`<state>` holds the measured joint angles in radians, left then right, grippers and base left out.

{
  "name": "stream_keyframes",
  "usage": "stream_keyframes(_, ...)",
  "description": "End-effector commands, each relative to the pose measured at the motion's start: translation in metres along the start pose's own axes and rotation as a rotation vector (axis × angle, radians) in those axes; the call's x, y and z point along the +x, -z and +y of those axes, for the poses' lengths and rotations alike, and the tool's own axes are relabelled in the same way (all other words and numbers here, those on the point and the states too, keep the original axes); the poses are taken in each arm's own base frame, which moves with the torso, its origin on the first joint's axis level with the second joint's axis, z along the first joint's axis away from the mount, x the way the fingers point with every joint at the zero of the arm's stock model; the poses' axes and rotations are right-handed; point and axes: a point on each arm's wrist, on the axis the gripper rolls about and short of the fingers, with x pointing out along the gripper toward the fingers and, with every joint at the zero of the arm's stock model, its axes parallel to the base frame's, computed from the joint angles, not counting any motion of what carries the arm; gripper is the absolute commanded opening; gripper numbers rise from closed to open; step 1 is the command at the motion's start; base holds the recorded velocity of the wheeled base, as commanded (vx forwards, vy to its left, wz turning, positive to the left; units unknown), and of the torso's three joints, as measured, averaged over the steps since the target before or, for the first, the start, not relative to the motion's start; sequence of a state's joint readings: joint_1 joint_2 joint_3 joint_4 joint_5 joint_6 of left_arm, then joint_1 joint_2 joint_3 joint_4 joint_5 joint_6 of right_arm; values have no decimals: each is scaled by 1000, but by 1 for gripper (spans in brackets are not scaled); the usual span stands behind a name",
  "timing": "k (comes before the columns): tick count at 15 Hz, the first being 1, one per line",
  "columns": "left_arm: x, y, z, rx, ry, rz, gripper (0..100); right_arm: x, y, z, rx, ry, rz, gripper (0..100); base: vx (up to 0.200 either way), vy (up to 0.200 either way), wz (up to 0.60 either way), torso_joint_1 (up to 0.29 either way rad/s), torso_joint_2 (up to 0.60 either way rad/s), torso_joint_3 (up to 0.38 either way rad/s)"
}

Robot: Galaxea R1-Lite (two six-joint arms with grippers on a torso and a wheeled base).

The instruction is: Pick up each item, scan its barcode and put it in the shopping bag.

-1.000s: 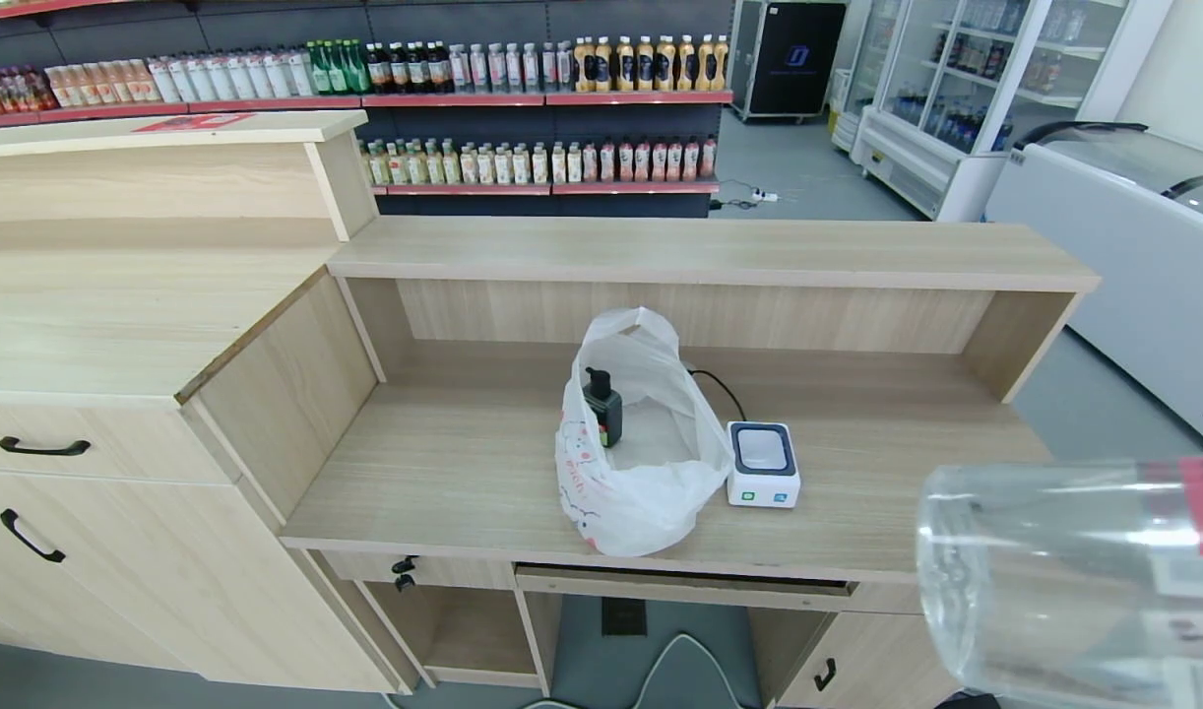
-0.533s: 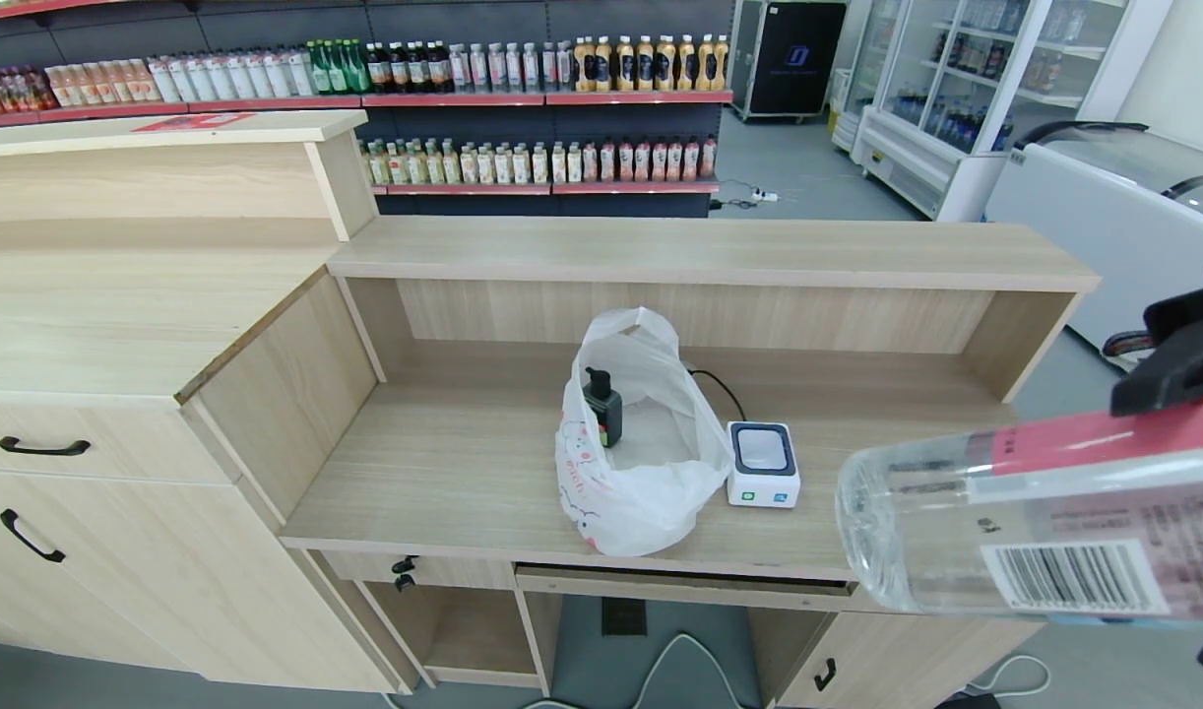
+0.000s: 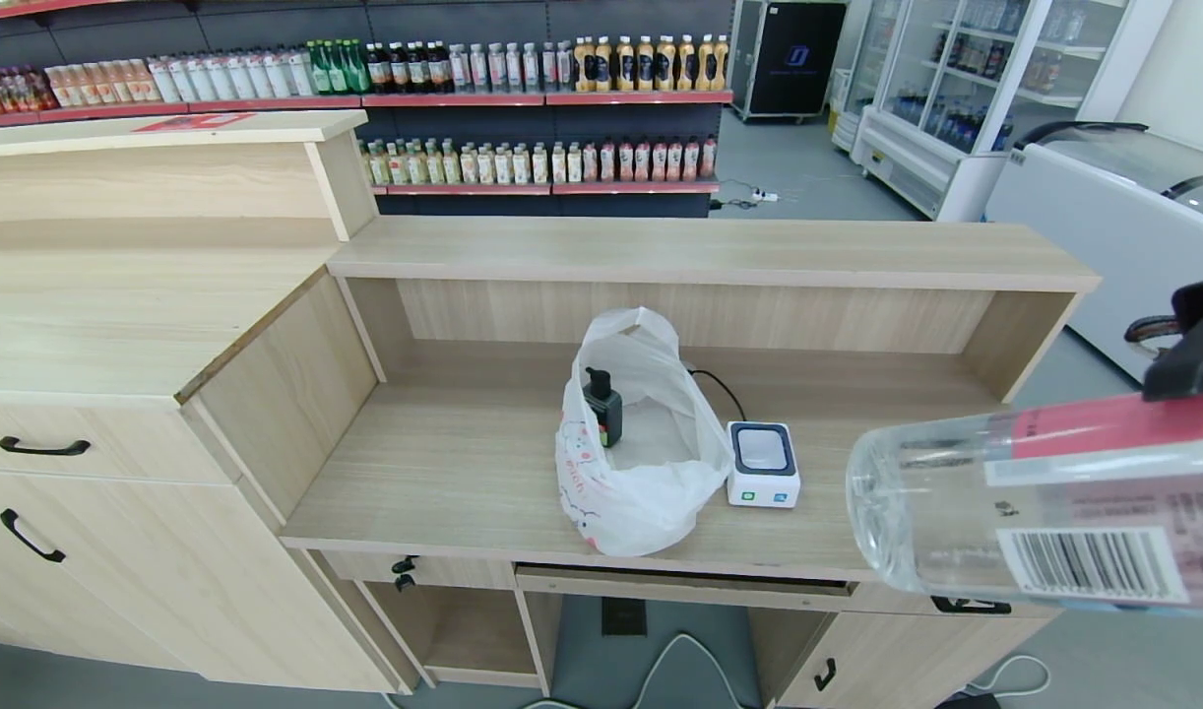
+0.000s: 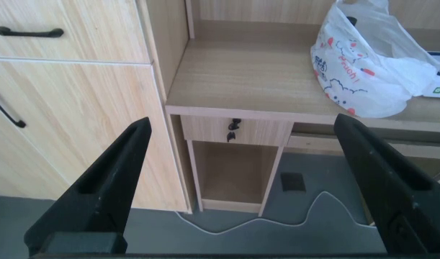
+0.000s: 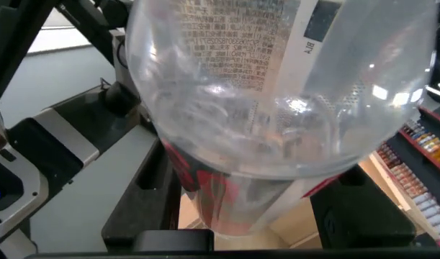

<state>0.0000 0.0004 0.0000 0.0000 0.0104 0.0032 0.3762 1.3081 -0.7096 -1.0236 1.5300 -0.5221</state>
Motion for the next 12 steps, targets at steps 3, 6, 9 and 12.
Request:
stream_keyframes(3,0,0,0,0,0,0,100,0,-6,-1,-61,-22,-15,0,0,0,0,0,0,0)
stream_keyframes(6,0,0,0,0,0,0,100,0,-6,-1,-61,-22,-15,0,0,0,0,0,0,0)
stream_keyframes(9,0,0,0,0,0,0,100,0,-10,0,-71,-23,-16,0,0,0,0,0,0,0)
stream_keyframes(12,0,0,0,0,0,0,100,0,-10,0,-70,-23,-16,0,0,0,0,0,0,0)
